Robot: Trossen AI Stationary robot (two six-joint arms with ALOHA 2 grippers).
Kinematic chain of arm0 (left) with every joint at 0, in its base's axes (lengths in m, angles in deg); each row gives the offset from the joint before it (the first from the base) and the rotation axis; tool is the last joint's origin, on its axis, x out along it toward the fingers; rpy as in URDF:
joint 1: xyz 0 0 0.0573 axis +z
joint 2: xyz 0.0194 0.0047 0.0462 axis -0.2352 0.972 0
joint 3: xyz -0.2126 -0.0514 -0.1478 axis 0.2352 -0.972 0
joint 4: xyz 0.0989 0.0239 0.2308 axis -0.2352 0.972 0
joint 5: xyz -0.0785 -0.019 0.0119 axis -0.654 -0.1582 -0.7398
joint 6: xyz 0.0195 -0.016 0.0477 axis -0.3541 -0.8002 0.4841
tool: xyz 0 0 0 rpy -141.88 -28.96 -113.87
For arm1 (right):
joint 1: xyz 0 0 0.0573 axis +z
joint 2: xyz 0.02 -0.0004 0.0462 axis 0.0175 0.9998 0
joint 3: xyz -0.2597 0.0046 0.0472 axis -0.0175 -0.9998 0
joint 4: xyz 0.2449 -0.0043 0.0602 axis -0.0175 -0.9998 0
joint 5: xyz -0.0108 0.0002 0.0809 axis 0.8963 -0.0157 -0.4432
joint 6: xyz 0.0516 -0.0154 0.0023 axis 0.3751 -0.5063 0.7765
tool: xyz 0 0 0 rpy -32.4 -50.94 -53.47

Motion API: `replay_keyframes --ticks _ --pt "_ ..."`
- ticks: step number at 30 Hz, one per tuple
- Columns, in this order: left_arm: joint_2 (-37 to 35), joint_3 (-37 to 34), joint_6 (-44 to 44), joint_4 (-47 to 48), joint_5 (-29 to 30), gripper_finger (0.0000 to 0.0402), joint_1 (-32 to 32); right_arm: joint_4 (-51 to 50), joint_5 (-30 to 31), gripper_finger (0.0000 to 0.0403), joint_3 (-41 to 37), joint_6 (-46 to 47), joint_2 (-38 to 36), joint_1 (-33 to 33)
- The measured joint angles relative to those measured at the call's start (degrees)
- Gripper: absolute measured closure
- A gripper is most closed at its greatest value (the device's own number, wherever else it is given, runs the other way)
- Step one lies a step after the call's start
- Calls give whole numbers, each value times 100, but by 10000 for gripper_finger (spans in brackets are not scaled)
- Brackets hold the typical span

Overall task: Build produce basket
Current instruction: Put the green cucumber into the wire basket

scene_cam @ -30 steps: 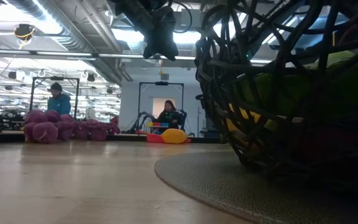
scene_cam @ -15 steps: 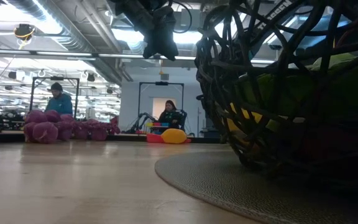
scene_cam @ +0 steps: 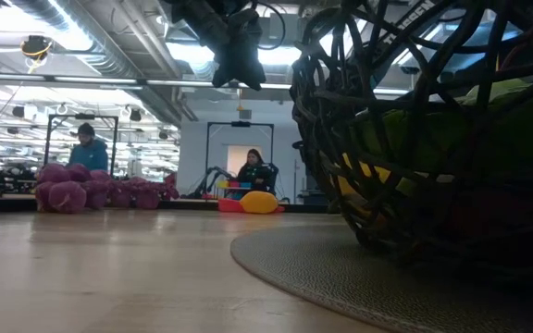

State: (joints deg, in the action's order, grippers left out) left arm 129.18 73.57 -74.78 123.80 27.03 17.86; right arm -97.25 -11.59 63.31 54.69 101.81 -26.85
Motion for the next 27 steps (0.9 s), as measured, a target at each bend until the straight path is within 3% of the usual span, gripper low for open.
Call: replay_keyframes --ticks 7,16,21,27 --pt "0 0 1 2 0 298 0 0 0 274 0 -29 0 0" --pt "0 0 29 2 0 298 0 -229 -33 344 53 -282 0 7" --pt "0 0 44 2 0 298 0 -487 -481 391 270 -272 0 104" --pt "0 0 46 3 0 298 0 -600 -1042 397 563 -112 0 429"
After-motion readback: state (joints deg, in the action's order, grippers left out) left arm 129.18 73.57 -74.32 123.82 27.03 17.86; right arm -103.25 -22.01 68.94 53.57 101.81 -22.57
